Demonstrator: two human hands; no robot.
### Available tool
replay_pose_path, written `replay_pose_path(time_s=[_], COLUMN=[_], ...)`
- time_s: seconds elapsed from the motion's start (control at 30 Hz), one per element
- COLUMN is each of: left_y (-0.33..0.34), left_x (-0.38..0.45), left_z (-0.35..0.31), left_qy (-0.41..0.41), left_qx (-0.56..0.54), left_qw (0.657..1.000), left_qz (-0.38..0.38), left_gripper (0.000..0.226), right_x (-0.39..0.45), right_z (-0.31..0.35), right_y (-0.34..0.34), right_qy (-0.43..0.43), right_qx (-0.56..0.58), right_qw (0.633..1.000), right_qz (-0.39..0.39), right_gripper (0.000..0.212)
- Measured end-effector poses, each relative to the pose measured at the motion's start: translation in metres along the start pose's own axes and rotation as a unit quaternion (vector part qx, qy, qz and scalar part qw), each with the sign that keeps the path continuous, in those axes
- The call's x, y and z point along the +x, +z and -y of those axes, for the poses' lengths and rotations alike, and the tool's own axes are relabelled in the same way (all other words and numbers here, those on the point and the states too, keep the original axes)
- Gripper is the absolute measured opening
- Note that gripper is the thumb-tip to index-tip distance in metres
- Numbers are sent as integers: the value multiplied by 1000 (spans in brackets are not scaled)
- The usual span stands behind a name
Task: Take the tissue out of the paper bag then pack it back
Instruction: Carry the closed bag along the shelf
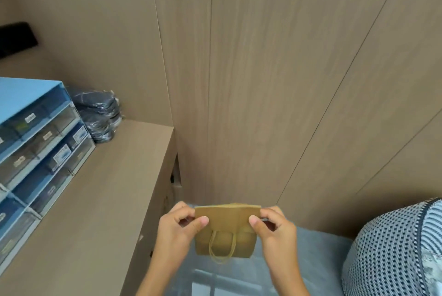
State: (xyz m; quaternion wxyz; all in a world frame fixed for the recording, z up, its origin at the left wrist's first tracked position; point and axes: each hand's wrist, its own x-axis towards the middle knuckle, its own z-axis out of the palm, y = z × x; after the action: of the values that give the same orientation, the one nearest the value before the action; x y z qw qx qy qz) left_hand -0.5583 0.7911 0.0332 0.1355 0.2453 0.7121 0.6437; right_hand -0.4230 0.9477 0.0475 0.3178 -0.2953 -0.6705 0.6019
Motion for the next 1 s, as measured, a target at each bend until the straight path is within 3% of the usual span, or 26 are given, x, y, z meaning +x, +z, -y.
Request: replay_pose_path(time_s=[0.27, 0.57, 0.8, 1.0], left_y=[-13, -47, -103, -149], left_x=[126, 256, 302, 271], left_z=[12, 49, 69, 92], left_qy=[-6, -50, -106, -159], left_qx=[1, 11, 43, 63], left_qw=[999, 973, 909, 817], left_qz=[-42, -227, -402, -551], left_gripper=[48, 45, 39, 37], right_x=[133, 309, 396, 378], right_z=[-4, -30, -42, -52], right_y=[62, 181, 315, 429], right_qy=[-7, -36, -46, -48], right_qx=[6, 5, -18, -26], right_qw=[999, 976, 908, 809], right_qz=[52, 216, 416, 586], right_gripper=[25, 31, 21, 29])
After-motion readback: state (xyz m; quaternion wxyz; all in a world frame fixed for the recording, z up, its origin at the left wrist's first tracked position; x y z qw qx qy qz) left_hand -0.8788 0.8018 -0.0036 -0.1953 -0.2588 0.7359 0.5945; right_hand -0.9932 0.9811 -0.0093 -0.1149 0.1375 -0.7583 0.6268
